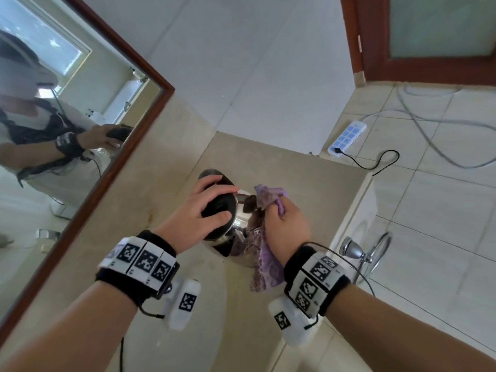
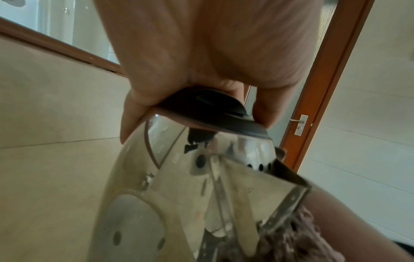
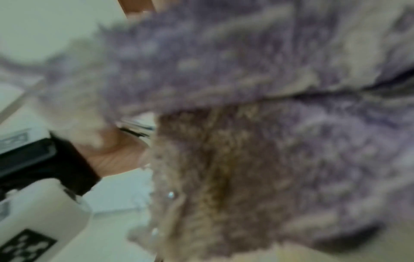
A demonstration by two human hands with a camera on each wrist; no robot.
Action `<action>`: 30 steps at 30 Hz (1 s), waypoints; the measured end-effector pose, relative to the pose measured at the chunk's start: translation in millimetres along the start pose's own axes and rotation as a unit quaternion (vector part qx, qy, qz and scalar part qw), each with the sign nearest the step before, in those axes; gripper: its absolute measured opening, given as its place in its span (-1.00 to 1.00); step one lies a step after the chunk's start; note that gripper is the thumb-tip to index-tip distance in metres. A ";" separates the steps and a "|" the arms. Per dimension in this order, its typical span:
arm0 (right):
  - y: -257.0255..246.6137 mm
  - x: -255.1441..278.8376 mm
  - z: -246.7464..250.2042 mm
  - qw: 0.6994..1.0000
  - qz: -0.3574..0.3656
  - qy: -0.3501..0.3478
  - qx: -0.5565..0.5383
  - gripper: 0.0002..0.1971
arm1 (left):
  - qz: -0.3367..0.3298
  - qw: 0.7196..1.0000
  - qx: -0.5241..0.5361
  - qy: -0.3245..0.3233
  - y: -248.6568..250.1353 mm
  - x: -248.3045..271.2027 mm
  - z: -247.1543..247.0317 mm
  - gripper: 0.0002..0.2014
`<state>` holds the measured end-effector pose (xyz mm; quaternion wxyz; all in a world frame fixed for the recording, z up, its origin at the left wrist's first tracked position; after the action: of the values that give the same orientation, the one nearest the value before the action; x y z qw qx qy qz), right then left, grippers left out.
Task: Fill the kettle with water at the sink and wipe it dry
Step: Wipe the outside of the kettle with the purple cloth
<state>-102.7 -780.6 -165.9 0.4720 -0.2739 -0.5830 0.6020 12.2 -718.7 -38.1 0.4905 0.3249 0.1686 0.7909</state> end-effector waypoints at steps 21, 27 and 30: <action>11.4 -13.5 -13.6 0.991 0.026 -0.073 0.109 -0.66 | 0.128 0.991 -0.050 0.001 -25.3 -3.8 11.4 0.23; -91.4 -0.8 -15.9 0.972 0.196 -0.058 0.118 -0.71 | 0.068 0.997 0.032 -0.022 -20.6 -9.5 5.0 -0.05; -115.8 -26.3 -37.0 0.950 0.208 -0.110 0.205 -0.75 | 0.036 0.998 0.046 -0.023 -12.4 -8.5 2.7 -0.13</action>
<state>-30.7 -802.1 -66.8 0.3152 -0.2188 -0.4250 0.8198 24.9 -720.6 -46.4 0.4500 0.3705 0.1815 0.7920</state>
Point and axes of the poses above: each hand's wrist, its own x-axis away from the middle knuckle, its own z-axis out of the back of the hand, y = z × x, the point moved 9 cm from there along -x, towards the middle knuckle, and after that the axes turned 11 degrees about x, right-handed, at the moved point
